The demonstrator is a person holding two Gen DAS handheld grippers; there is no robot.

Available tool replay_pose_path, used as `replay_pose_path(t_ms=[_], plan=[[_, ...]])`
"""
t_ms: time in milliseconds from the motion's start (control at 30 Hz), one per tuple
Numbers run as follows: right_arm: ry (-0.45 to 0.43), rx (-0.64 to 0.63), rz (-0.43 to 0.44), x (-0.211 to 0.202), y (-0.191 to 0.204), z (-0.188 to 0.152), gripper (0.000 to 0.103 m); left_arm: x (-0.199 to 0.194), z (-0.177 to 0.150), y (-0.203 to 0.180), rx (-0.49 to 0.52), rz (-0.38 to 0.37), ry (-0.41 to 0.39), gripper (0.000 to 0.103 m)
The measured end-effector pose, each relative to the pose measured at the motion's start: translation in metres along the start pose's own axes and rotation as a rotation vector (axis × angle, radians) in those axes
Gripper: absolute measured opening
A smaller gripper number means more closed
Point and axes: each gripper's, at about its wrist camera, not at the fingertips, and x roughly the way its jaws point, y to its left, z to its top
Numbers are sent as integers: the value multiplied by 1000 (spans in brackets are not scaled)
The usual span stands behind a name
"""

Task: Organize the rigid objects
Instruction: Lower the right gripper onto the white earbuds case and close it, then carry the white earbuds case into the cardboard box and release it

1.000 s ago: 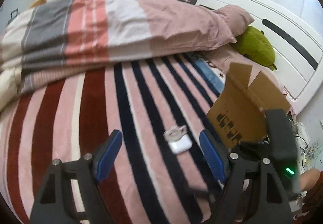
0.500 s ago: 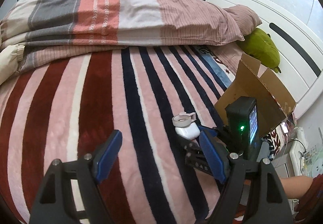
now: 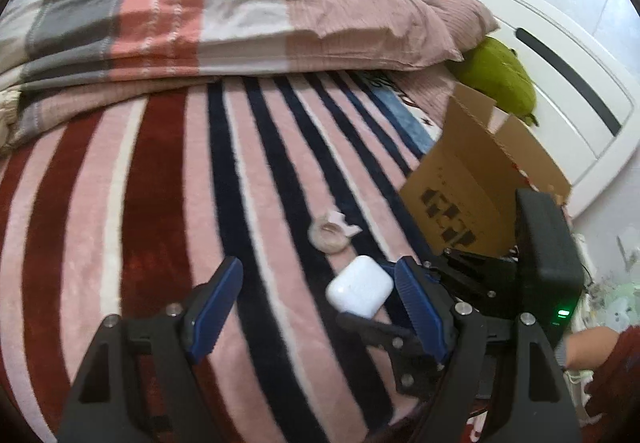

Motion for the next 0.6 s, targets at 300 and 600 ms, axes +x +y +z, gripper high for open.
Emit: replay_pose_path(t_ms=[300,600], plan=[[-162,-102,65,-83,21,43,50,-18,27,-34,34,-184,-34,56],[-231,-83,-1,-140,-19,63,50,-14,83,-105,170,-249,-43,39]])
